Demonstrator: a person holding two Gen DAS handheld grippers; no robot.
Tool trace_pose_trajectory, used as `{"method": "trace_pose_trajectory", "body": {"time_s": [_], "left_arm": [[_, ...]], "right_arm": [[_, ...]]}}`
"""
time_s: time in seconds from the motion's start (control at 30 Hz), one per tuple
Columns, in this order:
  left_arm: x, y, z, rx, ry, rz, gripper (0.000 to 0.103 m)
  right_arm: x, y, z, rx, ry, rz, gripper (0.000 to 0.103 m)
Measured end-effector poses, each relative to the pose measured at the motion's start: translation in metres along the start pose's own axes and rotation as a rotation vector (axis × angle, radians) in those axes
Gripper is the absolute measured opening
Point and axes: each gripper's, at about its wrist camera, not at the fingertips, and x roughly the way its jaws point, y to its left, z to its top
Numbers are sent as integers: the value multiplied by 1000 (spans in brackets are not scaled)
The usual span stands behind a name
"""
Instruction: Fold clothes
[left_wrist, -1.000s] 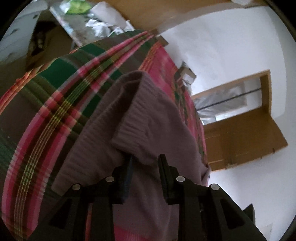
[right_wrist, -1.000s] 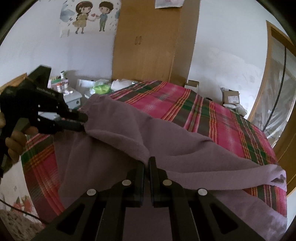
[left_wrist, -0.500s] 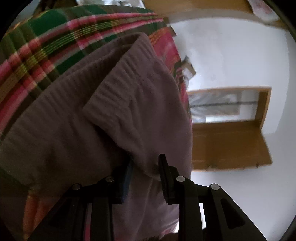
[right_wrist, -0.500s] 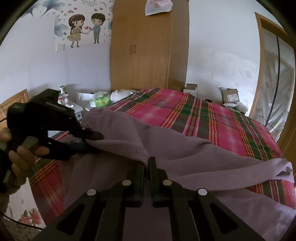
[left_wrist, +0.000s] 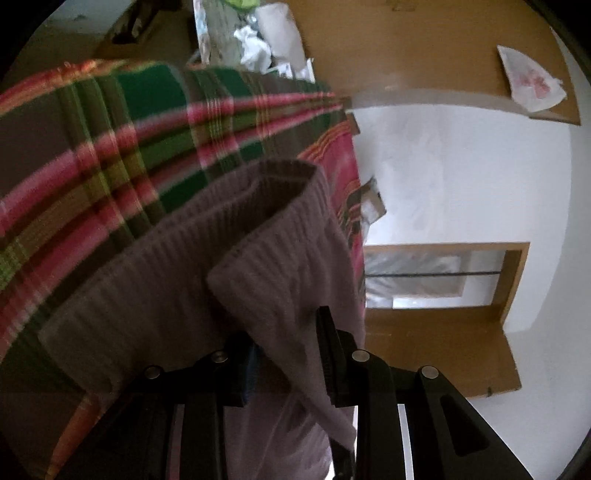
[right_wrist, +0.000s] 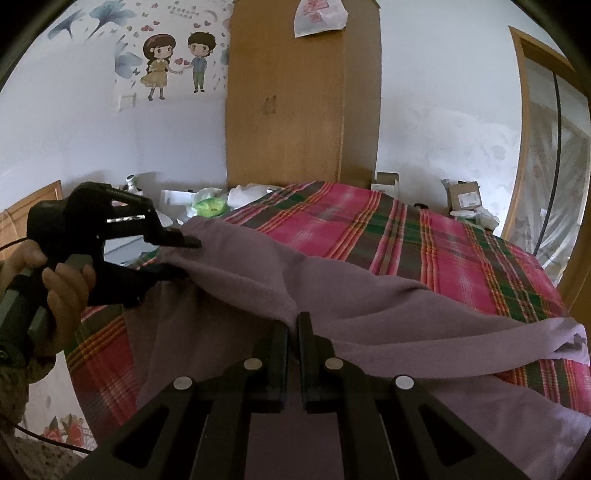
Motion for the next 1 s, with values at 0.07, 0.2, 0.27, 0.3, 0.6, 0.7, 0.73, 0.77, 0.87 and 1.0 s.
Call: {"method": "trace_pose_trajectory", "body": {"time_s": [0.07, 0.2, 0.27, 0.3, 0.6, 0.7, 0.73, 0.77, 0.87, 1.0], "left_arm": [[-3, 0, 0, 19, -14, 5, 22], [-6, -3, 8, 65, -20, 14, 9], [-13, -6, 8, 89, -33, 6, 7], [-15, -8, 8, 102, -39, 3, 7], [-42, -35, 30, 205, -75, -27, 6], [-44, -36, 35, 221, -72, -8, 6], [-45, -35, 36, 222, -66, 3, 6], [-47, -32, 36, 223, -60, 11, 6], [-47, -18, 29, 244, -30, 59, 6], [-50, -1, 24, 253, -16, 107, 6]], "right_arm": [[0, 1, 0, -3, 1, -4, 5], [0, 4, 0, -15, 5, -17, 5], [0, 9, 0, -38, 4, -32, 5], [-1, 11, 1, -49, 2, -41, 5], [-20, 32, 32, -159, -76, -80, 5], [-26, 43, 36, -207, -62, -69, 5], [-27, 47, 35, -221, -48, -64, 5], [-28, 51, 33, -234, -35, -58, 5], [-28, 60, 27, -267, 9, -41, 5], [-22, 67, 9, -273, 81, -4, 5]]}}
